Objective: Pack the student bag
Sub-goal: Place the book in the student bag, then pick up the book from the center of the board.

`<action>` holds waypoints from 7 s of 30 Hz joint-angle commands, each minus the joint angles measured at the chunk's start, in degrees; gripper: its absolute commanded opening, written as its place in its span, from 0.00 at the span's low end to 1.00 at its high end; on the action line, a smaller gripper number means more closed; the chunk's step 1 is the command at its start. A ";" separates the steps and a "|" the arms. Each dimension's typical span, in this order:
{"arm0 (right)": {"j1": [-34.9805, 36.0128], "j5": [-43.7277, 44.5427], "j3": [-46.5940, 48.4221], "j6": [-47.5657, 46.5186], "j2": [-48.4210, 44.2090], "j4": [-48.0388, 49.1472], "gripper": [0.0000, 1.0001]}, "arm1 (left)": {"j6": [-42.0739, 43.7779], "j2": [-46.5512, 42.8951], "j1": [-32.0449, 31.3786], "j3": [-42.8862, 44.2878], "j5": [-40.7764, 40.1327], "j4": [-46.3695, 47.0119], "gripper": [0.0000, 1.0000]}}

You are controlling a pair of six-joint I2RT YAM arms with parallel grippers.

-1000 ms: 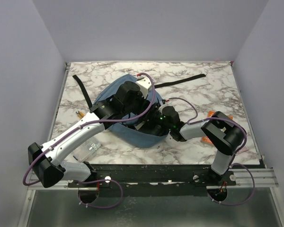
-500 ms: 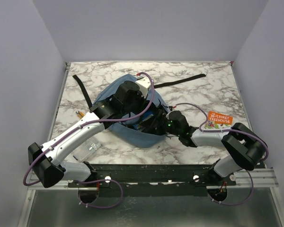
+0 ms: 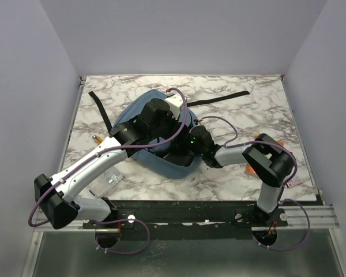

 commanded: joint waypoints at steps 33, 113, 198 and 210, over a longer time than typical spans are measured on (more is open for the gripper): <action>-7.81 36.18 6.77 -36.20 -41.80 -63.02 0.67 | -2.24 5.85 0.35 3.21 -2.83 -1.24 0.00; -49.43 -10.65 -7.82 -45.59 -21.71 -39.05 0.81 | -17.33 4.09 -3.18 -7.84 20.21 -1.81 0.58; -49.36 -20.55 -5.05 -41.01 -43.61 -61.50 0.01 | -39.07 25.99 -7.93 2.55 21.01 23.46 0.78; -49.32 -32.69 12.02 -35.43 -45.25 -67.29 0.00 | -40.34 8.96 2.63 -5.51 29.94 26.86 0.82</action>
